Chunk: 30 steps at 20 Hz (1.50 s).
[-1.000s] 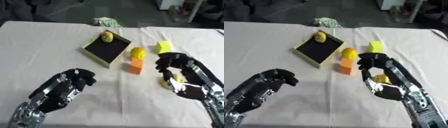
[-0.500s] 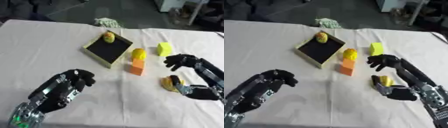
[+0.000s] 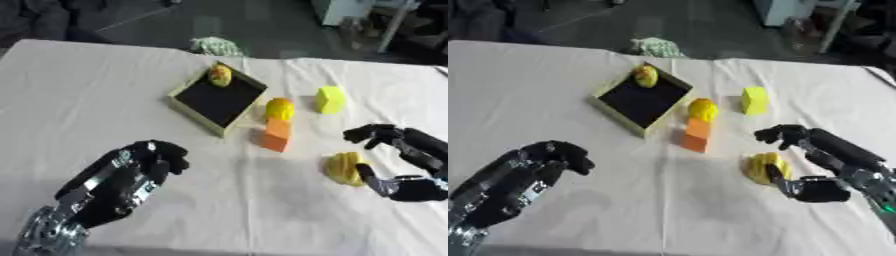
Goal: Pick up objects on the table and place them in the box.
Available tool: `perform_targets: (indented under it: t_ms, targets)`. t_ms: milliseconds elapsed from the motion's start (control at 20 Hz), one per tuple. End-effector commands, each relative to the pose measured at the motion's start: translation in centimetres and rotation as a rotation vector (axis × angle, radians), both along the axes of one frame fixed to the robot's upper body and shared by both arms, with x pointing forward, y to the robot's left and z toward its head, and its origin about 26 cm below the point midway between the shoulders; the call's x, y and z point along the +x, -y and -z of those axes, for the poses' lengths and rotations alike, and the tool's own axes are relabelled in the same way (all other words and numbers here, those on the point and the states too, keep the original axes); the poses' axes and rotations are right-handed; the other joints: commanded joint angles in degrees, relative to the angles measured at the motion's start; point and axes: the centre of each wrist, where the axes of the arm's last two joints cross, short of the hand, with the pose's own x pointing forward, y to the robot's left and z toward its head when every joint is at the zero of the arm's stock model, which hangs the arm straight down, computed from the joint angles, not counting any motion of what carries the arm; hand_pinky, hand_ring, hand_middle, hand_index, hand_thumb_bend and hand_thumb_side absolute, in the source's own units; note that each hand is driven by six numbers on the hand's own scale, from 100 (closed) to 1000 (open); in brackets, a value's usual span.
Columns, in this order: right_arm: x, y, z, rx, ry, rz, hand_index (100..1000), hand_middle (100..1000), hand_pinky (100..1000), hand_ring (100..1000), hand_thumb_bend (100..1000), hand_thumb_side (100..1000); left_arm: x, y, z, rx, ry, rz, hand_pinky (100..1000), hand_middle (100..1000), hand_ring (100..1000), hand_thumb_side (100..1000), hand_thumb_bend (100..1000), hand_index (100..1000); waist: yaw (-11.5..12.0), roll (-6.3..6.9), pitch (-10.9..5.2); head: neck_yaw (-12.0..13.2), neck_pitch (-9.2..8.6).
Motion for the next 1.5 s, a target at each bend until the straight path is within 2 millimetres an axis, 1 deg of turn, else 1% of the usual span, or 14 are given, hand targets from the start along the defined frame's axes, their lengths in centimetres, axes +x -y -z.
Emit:
perform_targets:
  t_ms: [50,150,400,450,500,800,950,1500]
  targets:
    - [0.6,1.6,-0.2,-0.089,-0.002,0.042,962,847,737,843,100,510,-0.1,-0.1,-0.7,0.007,0.028,0.003,745,622,748,633,100,786,0.05,0.08,-0.41,-0.33,0.27]
    - [0.9,2.0,0.0,-0.132,-0.01,0.049,970,856,748,851,100,530,-0.1,-0.1,-0.8,0.007,0.029,0.004,746,622,748,634,100,787,0.11,0.07,-0.38,-0.36,0.27]
    - [1.2,2.2,0.7,-0.204,0.001,0.059,972,859,751,853,100,529,-0.1,-0.1,-0.7,0.006,0.029,0.002,746,622,748,634,100,787,0.25,0.11,-0.41,-0.36,0.27]
    - [1.3,2.4,0.7,-0.216,0.007,0.069,981,873,770,866,100,534,-0.1,-0.1,-0.8,0.006,0.029,0.002,746,622,749,634,100,787,0.26,0.14,-0.42,-0.3,0.27]
    - [1.5,2.6,0.7,-0.23,0.008,0.087,981,873,770,866,100,536,-0.1,-0.1,-0.8,0.006,0.029,0.003,746,622,749,634,100,787,0.32,0.17,-0.42,-0.29,0.27]
    - [2.0,2.7,1.7,-0.312,0.004,0.128,984,879,777,869,100,584,0.0,0.0,-0.9,0.006,0.035,0.009,746,622,750,632,100,787,0.35,0.24,-0.22,-0.74,0.27]
    - [2.2,2.7,2.3,-0.346,-0.003,0.129,984,878,778,866,100,628,0.0,0.0,-0.9,0.006,0.037,0.01,746,622,750,631,100,787,0.37,0.26,-0.12,-1.14,0.27]
    - [3.1,3.1,4.1,-0.413,-0.064,0.133,979,872,782,866,100,717,0.0,0.0,-0.9,0.007,0.04,0.011,745,622,751,634,100,787,0.43,0.44,0.06,-1.86,0.27]
